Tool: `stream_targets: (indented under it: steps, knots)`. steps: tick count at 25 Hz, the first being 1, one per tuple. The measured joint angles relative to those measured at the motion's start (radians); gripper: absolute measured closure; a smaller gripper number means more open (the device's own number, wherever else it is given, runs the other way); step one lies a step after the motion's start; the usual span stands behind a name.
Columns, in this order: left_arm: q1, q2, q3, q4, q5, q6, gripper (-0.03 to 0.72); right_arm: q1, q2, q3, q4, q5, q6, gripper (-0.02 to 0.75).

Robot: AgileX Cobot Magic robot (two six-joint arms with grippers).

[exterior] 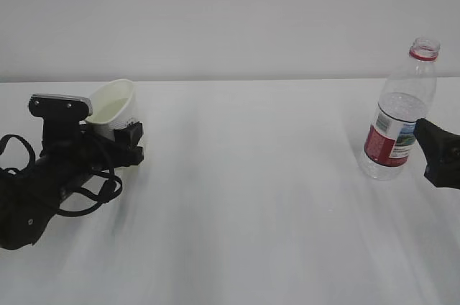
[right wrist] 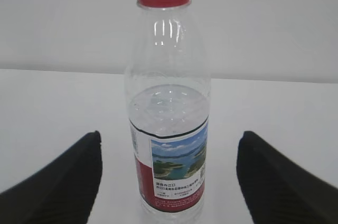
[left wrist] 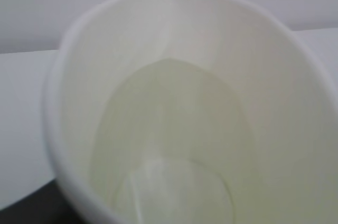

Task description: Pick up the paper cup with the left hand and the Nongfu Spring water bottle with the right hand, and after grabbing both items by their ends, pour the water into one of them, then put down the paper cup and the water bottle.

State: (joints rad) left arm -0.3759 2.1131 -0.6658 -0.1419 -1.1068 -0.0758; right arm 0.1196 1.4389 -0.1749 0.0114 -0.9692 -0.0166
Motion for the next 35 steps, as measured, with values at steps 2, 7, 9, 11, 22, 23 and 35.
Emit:
stream_targets:
  steps: [2, 7, 9, 11, 22, 23, 35]
  knots:
    - [0.000, 0.000, 0.002, -0.028, 0.000, 0.000, 0.197, 0.000, 0.000, 0.000, 0.000, 0.000, 0.000, 0.141]
    - [0.000, 0.000, 0.004, -0.084, 0.000, 0.000, 0.198, 0.000, 0.000, 0.000, 0.000, 0.002, 0.000, 0.143]
    - [0.000, 0.000, 0.005, -0.094, 0.000, 0.000, 0.198, 0.000, 0.000, 0.000, 0.000, 0.002, 0.000, 0.143]
    - [0.000, 0.000, 0.005, -0.096, 0.000, 0.000, 0.198, 0.000, 0.000, 0.000, 0.000, 0.002, 0.000, 0.143]
    - [0.000, 0.031, 0.005, -0.096, -0.031, 0.020, 0.210, 0.000, 0.000, 0.000, 0.000, 0.002, -0.001, 0.143]
    - [0.000, 0.031, 0.005, -0.096, -0.031, 0.021, 0.211, 0.000, 0.000, 0.000, -0.002, 0.002, -0.001, 0.143]
    - [0.000, 0.034, 0.005, -0.096, -0.037, 0.022, 0.211, 0.000, 0.000, 0.000, -0.002, 0.002, -0.002, 0.143]
